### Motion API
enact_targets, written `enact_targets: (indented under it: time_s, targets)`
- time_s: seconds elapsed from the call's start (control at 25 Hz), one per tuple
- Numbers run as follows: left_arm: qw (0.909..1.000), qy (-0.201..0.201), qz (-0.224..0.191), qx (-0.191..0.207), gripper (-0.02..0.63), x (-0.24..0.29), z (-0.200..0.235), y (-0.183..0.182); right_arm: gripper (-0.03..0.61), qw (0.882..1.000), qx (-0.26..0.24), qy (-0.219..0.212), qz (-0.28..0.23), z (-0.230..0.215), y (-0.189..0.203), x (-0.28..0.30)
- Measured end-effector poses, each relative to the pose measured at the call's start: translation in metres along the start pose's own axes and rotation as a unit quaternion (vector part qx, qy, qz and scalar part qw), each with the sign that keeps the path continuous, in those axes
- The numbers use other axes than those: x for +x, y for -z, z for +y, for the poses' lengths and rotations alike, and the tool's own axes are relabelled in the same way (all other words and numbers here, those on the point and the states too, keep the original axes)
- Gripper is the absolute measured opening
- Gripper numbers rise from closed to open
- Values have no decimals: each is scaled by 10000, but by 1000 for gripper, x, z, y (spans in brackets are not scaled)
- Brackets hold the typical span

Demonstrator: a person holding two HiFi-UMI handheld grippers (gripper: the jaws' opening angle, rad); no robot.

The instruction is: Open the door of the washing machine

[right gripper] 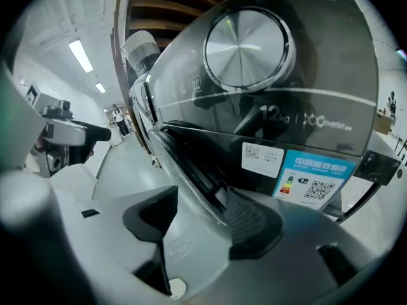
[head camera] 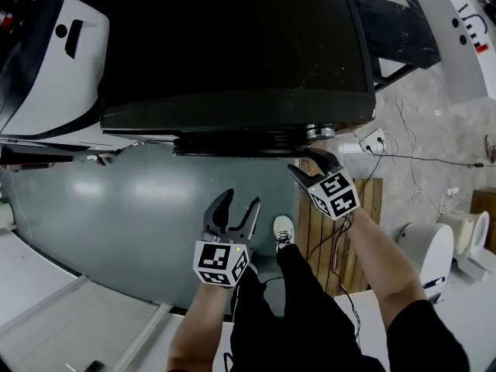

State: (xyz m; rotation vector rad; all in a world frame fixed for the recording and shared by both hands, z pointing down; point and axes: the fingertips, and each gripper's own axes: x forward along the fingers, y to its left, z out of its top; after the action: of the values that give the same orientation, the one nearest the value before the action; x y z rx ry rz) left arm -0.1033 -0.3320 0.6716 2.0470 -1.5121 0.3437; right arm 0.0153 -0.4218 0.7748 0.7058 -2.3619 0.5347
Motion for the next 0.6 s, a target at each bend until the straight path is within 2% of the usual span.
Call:
enact_targets:
  time_s: [0.28,0.36,0.44,0.6]
  targets:
    - [9999,-69,50,-58,252,12,0,11,245,9991,-339,-58,238,-7,15,21]
    - [9999,-86,42,-71,252,13,2,13,226,9990,-386,47,210,-10,16,23]
    - [9999,-116,50,-106,252,14,4,16,172,9991,-340,162,178,-13,16,23]
    - [9995,-174,123,-217,252,15,7,23,172,9992,-268,193,209,-11,16,22]
